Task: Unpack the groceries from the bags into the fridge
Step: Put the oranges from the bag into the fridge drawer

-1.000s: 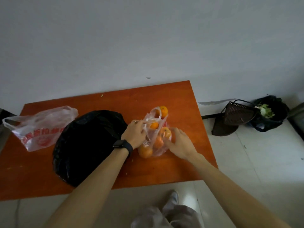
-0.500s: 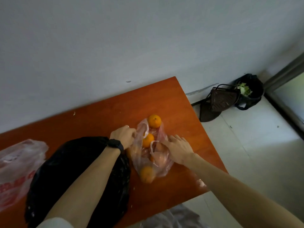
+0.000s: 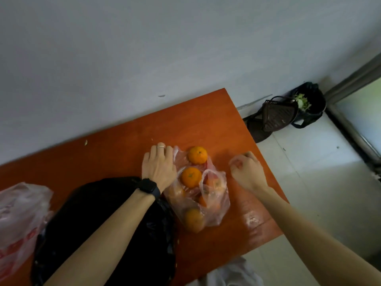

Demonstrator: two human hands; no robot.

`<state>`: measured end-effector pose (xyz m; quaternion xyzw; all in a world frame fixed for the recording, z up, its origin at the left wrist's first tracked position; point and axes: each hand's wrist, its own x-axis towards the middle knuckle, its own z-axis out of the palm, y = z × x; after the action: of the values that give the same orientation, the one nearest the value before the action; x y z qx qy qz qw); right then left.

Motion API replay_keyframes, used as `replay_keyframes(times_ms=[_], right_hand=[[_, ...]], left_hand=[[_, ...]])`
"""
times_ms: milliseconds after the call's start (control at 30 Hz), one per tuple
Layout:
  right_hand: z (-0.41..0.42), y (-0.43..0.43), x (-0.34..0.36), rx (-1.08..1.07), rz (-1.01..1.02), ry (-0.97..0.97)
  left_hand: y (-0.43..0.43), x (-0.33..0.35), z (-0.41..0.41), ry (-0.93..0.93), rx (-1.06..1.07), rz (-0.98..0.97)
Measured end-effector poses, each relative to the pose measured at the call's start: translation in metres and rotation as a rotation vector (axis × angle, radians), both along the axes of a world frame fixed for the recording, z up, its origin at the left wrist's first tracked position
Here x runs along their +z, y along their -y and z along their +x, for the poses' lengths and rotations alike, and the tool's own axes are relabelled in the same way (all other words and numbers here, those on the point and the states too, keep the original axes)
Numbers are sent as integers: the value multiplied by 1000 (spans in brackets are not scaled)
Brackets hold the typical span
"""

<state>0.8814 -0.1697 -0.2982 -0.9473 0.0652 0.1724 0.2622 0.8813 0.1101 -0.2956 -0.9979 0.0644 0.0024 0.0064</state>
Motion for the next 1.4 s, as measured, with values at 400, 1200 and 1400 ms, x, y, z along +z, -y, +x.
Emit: replay_keyframes(times_ms=[400,1200,1400], right_hand=[[46,-80,-28,437,-146,-162],[-231,129,153,-585,515,519],[-412,224,196,-820,335,699]], left_hand=[[20,-35,6,-523,-398,102],[185,142,-62,-197,-419,-823],[368,185,-198,-368,-776,-945]])
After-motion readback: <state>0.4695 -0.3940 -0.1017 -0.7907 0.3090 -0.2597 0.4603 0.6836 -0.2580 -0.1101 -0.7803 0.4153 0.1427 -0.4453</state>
